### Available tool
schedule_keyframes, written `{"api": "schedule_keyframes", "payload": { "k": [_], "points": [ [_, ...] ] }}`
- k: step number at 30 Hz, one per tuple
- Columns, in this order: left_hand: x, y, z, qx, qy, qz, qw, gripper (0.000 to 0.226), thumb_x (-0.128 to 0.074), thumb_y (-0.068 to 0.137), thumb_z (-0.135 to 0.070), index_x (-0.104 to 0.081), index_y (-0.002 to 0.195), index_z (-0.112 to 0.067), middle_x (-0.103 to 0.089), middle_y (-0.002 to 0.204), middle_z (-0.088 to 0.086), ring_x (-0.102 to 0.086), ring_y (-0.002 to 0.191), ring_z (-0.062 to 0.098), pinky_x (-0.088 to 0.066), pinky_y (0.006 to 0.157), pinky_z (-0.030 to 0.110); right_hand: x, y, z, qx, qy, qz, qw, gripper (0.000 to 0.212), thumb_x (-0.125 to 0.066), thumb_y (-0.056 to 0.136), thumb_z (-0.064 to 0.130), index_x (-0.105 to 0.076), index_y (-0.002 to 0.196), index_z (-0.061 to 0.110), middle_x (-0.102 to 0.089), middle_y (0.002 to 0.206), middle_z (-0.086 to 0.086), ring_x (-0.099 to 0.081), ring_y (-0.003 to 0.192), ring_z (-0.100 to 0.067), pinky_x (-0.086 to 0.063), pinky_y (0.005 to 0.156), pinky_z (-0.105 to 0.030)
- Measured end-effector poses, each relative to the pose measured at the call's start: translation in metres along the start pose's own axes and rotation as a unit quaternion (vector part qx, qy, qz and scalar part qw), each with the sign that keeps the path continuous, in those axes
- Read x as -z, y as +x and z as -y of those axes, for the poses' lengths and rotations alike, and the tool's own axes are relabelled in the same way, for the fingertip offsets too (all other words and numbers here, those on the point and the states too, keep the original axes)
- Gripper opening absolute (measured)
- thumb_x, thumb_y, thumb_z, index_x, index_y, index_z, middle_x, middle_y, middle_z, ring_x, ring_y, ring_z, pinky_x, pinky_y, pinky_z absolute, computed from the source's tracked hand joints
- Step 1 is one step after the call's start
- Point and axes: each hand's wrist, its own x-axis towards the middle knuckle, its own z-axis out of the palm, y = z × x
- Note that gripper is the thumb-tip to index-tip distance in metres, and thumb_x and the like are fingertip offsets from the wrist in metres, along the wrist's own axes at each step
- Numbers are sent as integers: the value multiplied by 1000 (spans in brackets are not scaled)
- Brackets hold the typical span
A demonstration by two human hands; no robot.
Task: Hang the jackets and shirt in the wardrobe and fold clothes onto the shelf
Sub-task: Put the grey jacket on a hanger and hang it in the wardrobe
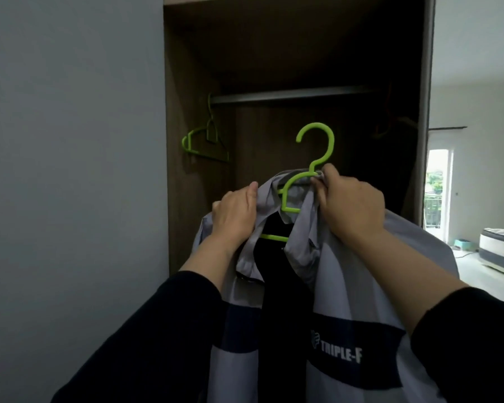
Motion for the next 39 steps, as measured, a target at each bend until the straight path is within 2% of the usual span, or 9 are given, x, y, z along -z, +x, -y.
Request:
{"api": "schedule_keyframes", "payload": {
  "k": [4, 9, 14, 19, 23, 27, 30, 36, 39],
  "points": [
    [-20, 24, 4, 11, -17, 24, 1000, 53, -15, 104, -36, -58, 118, -7, -63, 115, 16, -52, 113, 36, -36, 98, 46, -21, 20, 14, 13, -63, 20, 998, 29, -32, 102, 38, -47, 112, 16, -55, 75, -5, -55, 58, -31, -34, 48, -31],
    [-39, 78, 9, -11, -63, 33, 997, 39, -21, 104, -32, -54, 99, -11, -59, 110, 19, -53, 107, 38, -42, 91, 48, -50, 61, 11, -16, -105, 20, 994, 28, -31, 103, 32, -45, 120, 15, -44, 71, -4, -44, 55, -26, -30, 47, -31],
    [-70, 117, 8, -19, -49, 24, 998, 47, -21, 105, -29, -29, 147, -11, -33, 150, 12, -29, 137, 30, -22, 111, 36, -83, 107, 4, -44, -100, 7, 994, 20, -38, 101, 21, -48, 116, 13, -57, 76, -7, -58, 64, -30, -27, 46, -31],
    [-79, 165, 11, -52, -19, 74, 996, 51, -28, 103, -31, -17, 152, -20, -22, 157, 8, -24, 142, 28, -24, 116, 41, -103, 153, -23, -64, -86, 1, 994, 22, -39, 100, 16, -50, 118, 13, -66, 95, -13, -65, 83, -35, -34, 56, -34],
    [-54, 204, 20, -47, 139, 44, 988, 46, -34, 99, -30, -34, 144, -30, -43, 145, 6, -40, 133, 27, -35, 107, 45, -112, 193, -42, -66, -79, -8, 995, 27, -39, 101, 19, -49, 126, 13, -64, 107, -18, -63, 94, -38, -35, 63, -35],
    [-28, 224, 26, -7, 383, -6, 924, 47, -42, 93, -33, -40, 140, -27, -29, 152, 6, -19, 143, 26, -17, 114, 53, -124, 230, -37, -76, -67, 10, 995, 30, -36, 101, 17, -49, 129, 14, -65, 112, -16, -63, 102, -36, -36, 66, -34],
    [-11, 230, 27, 52, 498, 13, 866, 58, -39, 95, -34, -24, 149, -25, -11, 159, 8, -4, 147, 31, -8, 116, 57, -135, 247, -32, -61, -75, -7, 995, 31, -35, 100, 14, -51, 127, 12, -65, 114, -15, -63, 103, -35, -36, 66, -33],
    [1, 238, 47, 88, 575, -22, 813, 56, -34, 97, -27, -19, 151, -20, -18, 155, 12, -15, 143, 31, -27, 109, 48, -149, 268, -28, -46, -100, 0, 994, 32, -39, 98, 11, -51, 127, 7, -62, 118, -16, -62, 105, -33, -35, 67, -32],
    [1, 240, 52, 91, 544, -25, 834, 56, -39, 97, -21, -18, 150, -19, -23, 151, 13, -32, 135, 32, -42, 93, 42, -163, 267, -24, -56, -123, 30, 990, 26, -43, 97, 11, -59, 117, 7, -64, 115, -13, -63, 104, -31, -35, 67, -31]
  ]
}}
